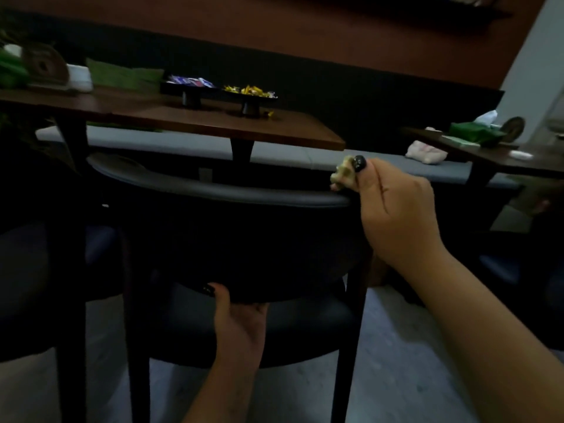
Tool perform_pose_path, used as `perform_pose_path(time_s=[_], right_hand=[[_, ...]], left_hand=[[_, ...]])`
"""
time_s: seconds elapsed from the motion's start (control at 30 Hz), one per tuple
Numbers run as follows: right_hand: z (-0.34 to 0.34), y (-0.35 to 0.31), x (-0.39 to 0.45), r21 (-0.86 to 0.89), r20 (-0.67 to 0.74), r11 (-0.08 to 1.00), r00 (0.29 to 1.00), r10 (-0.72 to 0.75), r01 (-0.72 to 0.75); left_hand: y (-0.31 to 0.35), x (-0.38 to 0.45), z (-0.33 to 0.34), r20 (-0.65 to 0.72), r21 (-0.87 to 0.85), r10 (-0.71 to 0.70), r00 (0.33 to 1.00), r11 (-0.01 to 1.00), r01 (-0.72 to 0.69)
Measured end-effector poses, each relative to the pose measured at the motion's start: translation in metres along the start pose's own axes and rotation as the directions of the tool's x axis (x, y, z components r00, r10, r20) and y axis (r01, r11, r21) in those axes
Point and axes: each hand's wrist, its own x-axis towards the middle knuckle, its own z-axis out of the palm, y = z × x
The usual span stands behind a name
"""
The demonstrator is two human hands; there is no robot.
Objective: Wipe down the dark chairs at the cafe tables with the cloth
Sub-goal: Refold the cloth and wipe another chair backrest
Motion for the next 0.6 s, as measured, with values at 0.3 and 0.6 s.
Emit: perform_pose_path(time_s=[0.3,0.6], right_hand=[[0.006,-0.065,-0.003,0.106,0.173,0.974,0.961,-0.217,0.201],[0.001,-0.049,-0.005,-0.105,0.082,0.878,0.884,-0.460,0.467]], left_hand=[[0.010,-0.001,-0.009,0.020,0.060,-0.102,0.995,0.993,0.101],[0.070,0.012,-0.005,0.028,0.025,-0.083,0.996,0.996,0.082]])
